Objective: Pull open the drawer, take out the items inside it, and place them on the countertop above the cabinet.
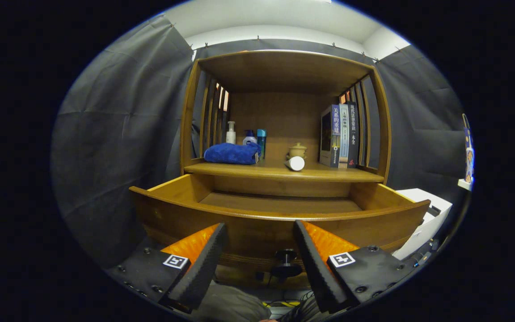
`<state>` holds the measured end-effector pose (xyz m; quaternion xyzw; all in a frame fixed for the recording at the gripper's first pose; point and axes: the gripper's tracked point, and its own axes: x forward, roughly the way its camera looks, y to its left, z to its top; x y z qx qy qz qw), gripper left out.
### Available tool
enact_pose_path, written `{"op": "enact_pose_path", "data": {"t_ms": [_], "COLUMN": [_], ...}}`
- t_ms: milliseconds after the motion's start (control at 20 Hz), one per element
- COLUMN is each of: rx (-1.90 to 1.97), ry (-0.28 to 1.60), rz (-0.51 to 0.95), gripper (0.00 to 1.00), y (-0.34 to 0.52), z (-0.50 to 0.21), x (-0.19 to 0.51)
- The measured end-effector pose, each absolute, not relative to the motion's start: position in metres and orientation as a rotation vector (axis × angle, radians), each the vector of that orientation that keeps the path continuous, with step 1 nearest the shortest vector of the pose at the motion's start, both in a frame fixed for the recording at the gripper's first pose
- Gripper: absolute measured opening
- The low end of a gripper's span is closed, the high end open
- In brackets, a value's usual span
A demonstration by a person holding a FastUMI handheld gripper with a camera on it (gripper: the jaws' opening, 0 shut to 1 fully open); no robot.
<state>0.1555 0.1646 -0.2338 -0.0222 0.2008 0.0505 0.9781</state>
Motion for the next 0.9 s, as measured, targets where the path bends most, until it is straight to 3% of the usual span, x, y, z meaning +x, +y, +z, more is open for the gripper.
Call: {"op": "enact_pose_path", "data": {"t_ms": [900], "rx": [-0.001], "ry": [0.419], "rz": [0.03], "gripper": [0.98], "y": [0.157], "z": [-0.252], "x": [0.245]}}
